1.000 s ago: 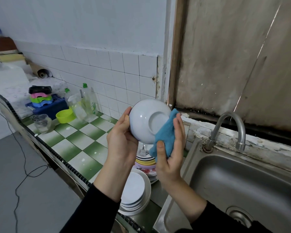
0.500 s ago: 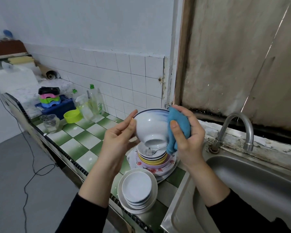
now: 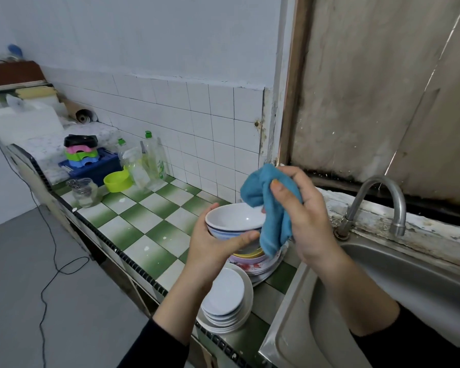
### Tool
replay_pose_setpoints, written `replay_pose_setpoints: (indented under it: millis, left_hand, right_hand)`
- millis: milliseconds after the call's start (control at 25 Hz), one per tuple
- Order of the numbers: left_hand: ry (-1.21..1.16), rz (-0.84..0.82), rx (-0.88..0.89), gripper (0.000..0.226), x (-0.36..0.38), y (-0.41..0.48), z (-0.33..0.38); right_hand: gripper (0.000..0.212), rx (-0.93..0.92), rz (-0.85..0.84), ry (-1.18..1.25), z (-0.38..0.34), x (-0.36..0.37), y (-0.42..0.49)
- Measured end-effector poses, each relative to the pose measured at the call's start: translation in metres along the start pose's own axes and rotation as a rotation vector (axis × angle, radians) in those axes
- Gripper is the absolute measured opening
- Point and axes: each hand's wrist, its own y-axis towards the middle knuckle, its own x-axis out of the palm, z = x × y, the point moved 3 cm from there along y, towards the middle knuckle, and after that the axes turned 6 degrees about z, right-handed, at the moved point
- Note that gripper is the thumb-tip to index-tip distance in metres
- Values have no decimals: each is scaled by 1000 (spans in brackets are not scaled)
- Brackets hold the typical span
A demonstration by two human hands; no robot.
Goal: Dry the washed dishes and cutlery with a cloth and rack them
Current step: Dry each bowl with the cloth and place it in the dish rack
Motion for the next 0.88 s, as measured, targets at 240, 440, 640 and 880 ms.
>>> replay_pose_setpoints:
  millis: [240, 440, 640, 880]
  left_hand:
    - [171, -27, 316, 110, 4, -14, 12]
    - [250, -90, 423, 114, 4, -12, 10]
    - [272, -96, 393, 122, -6, -7, 8]
    - [286, -116, 399, 121, -1, -10, 12]
  right_hand:
    - [16, 63, -223, -595, -8, 10, 14]
    - [28, 32, -188, -994, -1, 25, -3]
    - [35, 156, -570, -750, -9, 20, 0]
    - [34, -54, -498, -1128, -13, 19, 11]
